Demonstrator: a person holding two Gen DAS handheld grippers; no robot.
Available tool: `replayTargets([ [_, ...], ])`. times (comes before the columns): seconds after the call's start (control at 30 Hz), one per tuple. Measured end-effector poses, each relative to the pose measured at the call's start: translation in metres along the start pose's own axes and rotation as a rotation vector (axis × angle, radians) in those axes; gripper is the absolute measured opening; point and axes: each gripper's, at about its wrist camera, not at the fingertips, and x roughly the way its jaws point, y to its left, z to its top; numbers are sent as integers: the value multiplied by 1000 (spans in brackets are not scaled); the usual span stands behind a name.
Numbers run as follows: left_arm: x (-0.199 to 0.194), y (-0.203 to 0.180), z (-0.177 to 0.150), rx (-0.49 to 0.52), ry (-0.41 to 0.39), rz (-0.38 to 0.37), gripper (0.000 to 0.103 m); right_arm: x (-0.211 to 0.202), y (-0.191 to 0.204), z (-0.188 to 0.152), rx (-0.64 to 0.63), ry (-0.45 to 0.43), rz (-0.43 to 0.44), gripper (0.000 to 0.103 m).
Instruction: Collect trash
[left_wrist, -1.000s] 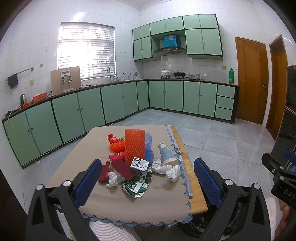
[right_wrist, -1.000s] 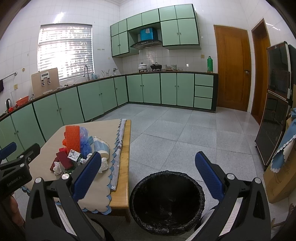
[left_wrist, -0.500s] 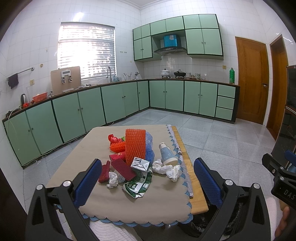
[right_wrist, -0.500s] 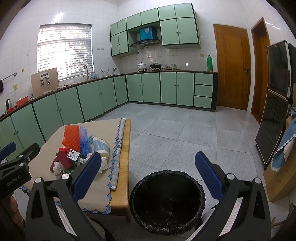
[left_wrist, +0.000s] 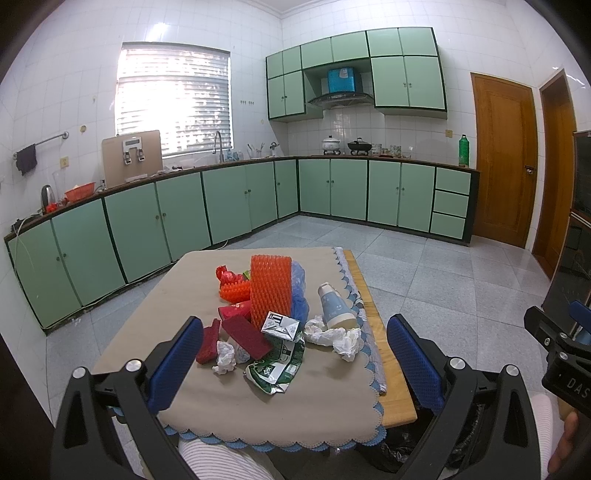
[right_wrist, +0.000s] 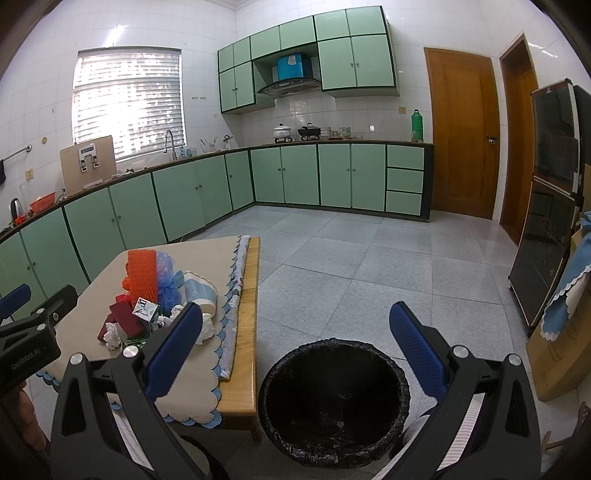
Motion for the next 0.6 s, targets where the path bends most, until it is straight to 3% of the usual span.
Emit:
replayTargets([
  [0.27,12,11,-4,-4,12,13,97,9,4,1,-4,7,22,98],
  [0.6,44,61,-11,-19,9,129,97,56,33,2,-52,19,109,98],
])
